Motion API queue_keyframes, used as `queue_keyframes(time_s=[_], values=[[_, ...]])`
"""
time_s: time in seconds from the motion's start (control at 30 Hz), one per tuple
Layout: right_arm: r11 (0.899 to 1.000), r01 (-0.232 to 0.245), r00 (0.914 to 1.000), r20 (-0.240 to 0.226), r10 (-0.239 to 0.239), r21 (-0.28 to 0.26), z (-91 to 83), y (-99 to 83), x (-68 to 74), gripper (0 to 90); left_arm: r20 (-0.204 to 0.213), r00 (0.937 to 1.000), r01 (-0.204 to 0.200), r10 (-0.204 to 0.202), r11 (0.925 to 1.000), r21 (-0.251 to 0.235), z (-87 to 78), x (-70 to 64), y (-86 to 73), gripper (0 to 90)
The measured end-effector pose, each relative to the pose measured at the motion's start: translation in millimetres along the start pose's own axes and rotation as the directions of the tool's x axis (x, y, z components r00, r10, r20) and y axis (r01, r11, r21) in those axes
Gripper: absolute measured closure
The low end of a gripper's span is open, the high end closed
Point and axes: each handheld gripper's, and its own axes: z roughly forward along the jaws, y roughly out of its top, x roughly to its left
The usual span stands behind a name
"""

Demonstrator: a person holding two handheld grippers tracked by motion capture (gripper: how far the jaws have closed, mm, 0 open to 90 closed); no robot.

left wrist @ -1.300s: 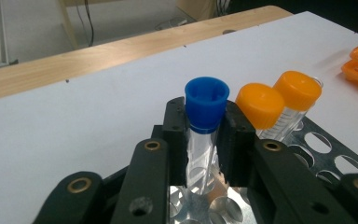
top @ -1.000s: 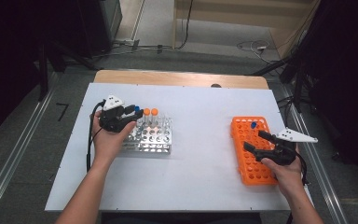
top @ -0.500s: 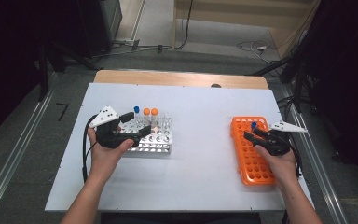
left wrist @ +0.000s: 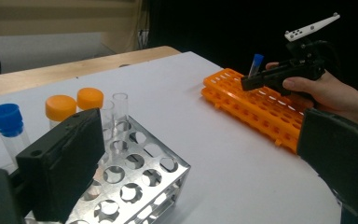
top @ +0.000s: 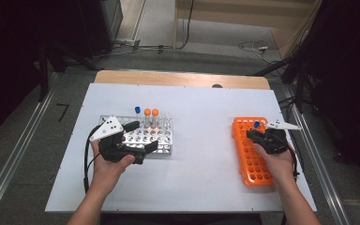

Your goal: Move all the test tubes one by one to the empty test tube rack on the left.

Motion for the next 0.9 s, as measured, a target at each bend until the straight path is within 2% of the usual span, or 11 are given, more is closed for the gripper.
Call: queue_keyframes(time_s=[0.1,0.27,0.37,0.5,0.7,0.8,0.9], values=[[0.999,-0.012,0.9999,-0.005,0.012,-0.035,-5.8,0.0,-1.3,74.9,0.007,1.0,-0.003,0.003,1.0,0.008,4.6,-2.8,-1.1,0.0],[0.994,0.015,0.9999,0.004,-0.015,-0.11,-21.6,5.7,2.5,74.9,0.025,0.9996,-0.011,0.01,0.9998,0.018,12.4,-7.9,-0.4,0.0],[0.991,0.01,0.9995,-0.029,-0.014,-0.132,-29.3,8.9,9.3,74.9,0.035,0.9993,-0.009,0.008,0.9998,0.019,18.5,-11.4,0.4,0.0],[0.99,0.044,0.9941,-0.093,-0.056,-0.133,-31.7,10.7,25.6,74.9,0.07,0.9973,-0.023,0.02,0.9991,0.036,28.3,-19.0,1.9,0.0],[0.988,0.08,0.9745,-0.198,-0.105,-0.13,-30.4,11.8,53.3,74.9,0.114,0.9931,-0.034,0.03,0.9986,0.04,41.5,-30.8,3.4,4.3],[0.986,0.106,0.9604,-0.244,-0.135,-0.127,-28.6,11.4,69.4,74.9,0.131,0.9907,-0.042,0.036,0.998,0.047,48.1,-35.9,3.5,8.7],[0.984,0.133,0.9433,-0.289,-0.163,-0.121,-26.7,10.7,86.6,74.9,0.159,0.9865,-0.049,0.04,0.9974,0.052,55.8,-42.5,3.3,16.9]])
